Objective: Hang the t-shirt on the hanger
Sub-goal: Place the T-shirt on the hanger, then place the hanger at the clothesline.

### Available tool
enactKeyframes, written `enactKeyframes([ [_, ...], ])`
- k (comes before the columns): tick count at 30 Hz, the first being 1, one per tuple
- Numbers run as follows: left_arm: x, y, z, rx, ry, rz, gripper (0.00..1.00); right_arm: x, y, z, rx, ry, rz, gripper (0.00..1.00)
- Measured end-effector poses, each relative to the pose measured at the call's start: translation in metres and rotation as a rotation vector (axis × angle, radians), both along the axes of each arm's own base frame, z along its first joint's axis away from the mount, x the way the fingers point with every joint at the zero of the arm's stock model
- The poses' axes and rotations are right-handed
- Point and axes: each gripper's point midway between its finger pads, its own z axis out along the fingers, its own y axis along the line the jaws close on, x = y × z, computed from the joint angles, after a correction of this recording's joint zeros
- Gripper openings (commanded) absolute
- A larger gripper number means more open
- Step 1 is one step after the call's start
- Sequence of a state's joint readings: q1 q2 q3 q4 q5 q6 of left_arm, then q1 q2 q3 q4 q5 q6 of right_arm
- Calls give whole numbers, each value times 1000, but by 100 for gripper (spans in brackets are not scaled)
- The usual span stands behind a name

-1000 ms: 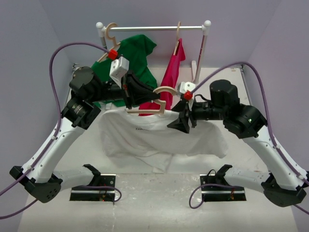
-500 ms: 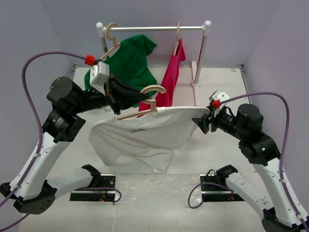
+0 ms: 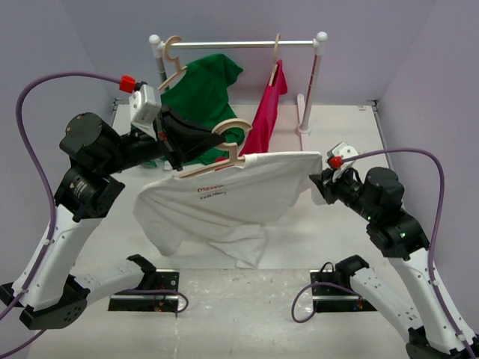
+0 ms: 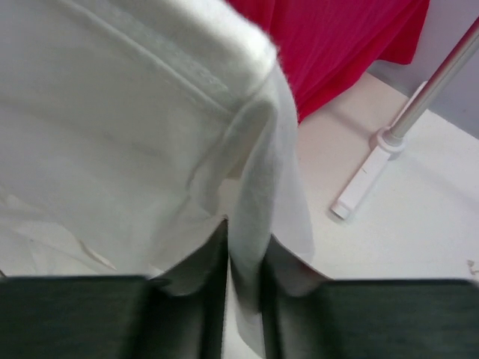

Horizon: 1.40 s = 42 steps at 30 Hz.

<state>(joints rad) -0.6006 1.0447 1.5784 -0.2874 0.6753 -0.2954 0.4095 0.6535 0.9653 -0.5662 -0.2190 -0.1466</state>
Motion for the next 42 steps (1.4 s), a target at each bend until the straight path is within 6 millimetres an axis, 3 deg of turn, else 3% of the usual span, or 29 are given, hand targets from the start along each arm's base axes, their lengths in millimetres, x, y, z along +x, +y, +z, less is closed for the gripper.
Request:
enactKeyframes([
  [7,7,6,6,-6,14,65,0,14,-14,-3,-9,12,-114,0],
  [13,19,23,20,-22,34,203,0,30,-32,-7,1,28,-240,0],
  [18,15,36,38,-37,24,256,0,39,-33,-7,20,40,-267,0],
  [23,12,49,54,-74,4,312,0,41,-32,5,41,26,-272,0],
  [24,13,53,56,-82,4,335,0,42,-32,8,44,21,-274,4],
  [26,13,62,63,-97,1,378,0,44,-32,16,53,15,-276,58],
  [27,12,67,70,-111,-6,399,0,44,-32,20,61,14,-276,79],
  [31,0,94,112,-209,-84,481,0,44,-28,40,109,5,-260,99],
  [37,-20,166,181,-360,-256,746,0,21,-27,99,215,-80,-232,99],
  [39,-27,190,194,-398,-302,840,0,11,-30,121,249,-125,-227,99],
  [42,-28,211,190,-385,-324,937,0,-3,-35,144,289,-182,-223,99],
])
